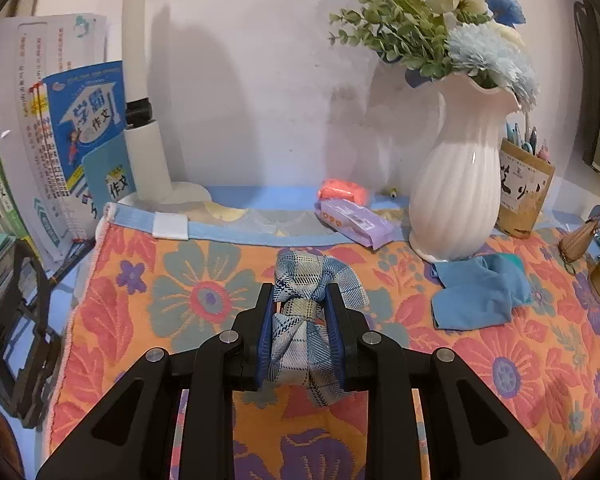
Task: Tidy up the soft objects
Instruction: 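Carry the plaid bow and face masks over the glass bowl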
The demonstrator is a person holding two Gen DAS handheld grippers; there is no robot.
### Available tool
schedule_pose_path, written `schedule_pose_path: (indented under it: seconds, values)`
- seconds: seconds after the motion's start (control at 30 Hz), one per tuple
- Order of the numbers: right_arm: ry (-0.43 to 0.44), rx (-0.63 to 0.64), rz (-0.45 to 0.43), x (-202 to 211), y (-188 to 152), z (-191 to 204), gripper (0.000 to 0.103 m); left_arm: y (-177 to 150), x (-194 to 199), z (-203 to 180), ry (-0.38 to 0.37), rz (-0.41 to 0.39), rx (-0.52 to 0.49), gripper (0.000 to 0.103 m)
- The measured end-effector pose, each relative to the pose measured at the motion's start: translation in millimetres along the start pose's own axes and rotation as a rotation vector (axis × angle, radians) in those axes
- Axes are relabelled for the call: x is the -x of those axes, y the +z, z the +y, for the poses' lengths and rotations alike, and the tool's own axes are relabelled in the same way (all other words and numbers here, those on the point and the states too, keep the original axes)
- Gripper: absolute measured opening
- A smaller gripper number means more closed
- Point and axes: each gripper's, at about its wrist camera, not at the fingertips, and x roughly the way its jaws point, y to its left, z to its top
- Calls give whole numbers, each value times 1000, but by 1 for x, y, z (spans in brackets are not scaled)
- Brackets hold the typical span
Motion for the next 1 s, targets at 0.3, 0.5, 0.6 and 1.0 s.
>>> schedule_pose_path:
  seconds: [0.3, 0.5, 0.6, 1.0]
  values:
    - [22, -78, -18, 21, -6, -11, 11, 0, 4, -6, 57, 4, -6, 23]
    - [66, -66, -14, 28, 2, -22, 11, -5, 45, -21, -106, -58, 58, 23]
    - [73, -65, -30, 39, 12, -34, 11, -4, 58, -37, -152, -48, 74, 23]
    - [-43, -117, -133, 99, 61, -127, 11, 22, 116, -157, -406, -101, -72, 23]
